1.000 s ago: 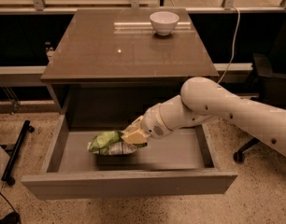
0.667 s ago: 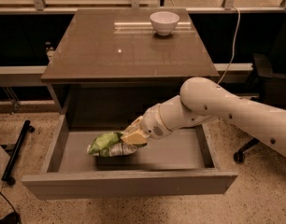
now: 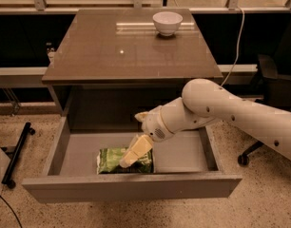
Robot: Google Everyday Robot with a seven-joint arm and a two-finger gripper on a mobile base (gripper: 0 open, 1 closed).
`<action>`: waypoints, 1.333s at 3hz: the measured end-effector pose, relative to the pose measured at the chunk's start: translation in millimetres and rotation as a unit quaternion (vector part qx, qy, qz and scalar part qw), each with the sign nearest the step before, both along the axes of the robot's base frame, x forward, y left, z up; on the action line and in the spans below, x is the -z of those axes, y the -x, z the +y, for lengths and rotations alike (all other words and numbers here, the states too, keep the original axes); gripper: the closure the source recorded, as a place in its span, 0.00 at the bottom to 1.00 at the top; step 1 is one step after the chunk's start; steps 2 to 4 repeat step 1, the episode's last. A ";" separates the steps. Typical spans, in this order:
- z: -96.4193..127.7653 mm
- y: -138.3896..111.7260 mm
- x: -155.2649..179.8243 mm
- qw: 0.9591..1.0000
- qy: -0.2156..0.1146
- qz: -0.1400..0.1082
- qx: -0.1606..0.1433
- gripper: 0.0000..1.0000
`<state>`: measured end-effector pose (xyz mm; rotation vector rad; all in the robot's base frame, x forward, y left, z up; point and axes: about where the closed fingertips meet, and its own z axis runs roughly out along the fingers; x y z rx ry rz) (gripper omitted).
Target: Place green jalapeno chip bag into top drawer
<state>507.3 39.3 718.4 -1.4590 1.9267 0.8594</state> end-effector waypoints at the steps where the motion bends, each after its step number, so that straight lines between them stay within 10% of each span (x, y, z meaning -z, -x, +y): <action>1: 0.0 0.0 0.0 1.000 0.000 0.000 0.000 0.00; 4: 0.0 0.0 0.0 1.000 0.000 0.000 0.000 0.00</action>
Offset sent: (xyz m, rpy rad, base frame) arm 0.0000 0.0000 0.0000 0.0000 0.0000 0.0000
